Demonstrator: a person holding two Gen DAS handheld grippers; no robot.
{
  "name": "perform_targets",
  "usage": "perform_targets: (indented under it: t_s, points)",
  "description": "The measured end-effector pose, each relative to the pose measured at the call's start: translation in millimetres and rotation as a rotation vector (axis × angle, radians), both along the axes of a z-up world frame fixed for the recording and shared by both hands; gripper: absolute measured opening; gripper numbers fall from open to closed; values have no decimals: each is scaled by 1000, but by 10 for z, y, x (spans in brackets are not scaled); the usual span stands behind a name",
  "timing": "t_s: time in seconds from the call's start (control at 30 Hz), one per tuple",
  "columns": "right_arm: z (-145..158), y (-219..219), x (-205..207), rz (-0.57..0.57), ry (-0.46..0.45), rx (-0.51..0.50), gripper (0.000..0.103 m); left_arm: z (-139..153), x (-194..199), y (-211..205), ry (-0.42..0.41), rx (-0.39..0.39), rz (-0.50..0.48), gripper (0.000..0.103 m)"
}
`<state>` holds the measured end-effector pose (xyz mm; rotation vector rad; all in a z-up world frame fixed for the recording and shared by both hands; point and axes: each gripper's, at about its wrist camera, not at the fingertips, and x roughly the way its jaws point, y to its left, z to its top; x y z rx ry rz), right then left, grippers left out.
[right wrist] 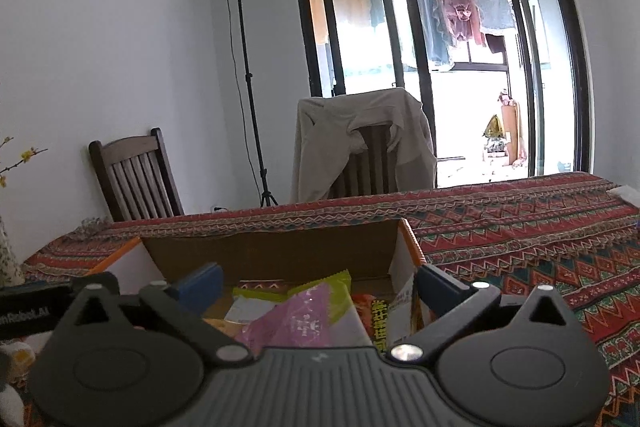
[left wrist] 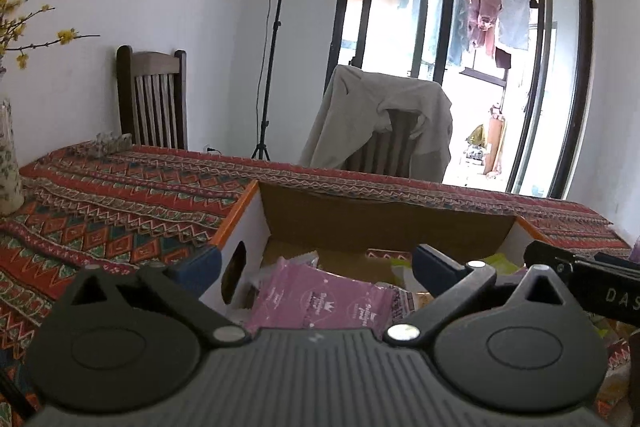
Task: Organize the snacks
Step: 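Open both tools to release the packets into the box, then withdraw both tools from the box toward the remaining snacks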
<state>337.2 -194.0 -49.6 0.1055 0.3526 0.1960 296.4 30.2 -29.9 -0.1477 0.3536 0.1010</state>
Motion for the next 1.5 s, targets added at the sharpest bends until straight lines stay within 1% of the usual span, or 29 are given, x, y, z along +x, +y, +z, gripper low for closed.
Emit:
perform_targets:
  t_s: [0.37,0.57,0.7,0.87,1.07,1.33,1.5]
  points:
    - [35,9,-17,1,-18,-1,103,11,-1,6,4,-15,8,103]
    - [219,22,-159,-8,-63,-15,103,138,-80,5,2,-35,16,103]
    - [359,-11,-266,-2,-73,-9,103,256,-194,10,-10,-49,12,103]
    - [461,-24,-427,10,-79,-22,103,317,-404,37,-10,-53,0,103]
    - [484,-57,-675,31,-63,-32,103,320,-738,143,-15,-34,-1,103]
    - [367,-59,-1112,88,-15,-50,103,214,-1180,333,12,-14,-10,103]
    - [266,-28,-1365,120,21,-67,103,42,-1448,451,35,13,-6,103]
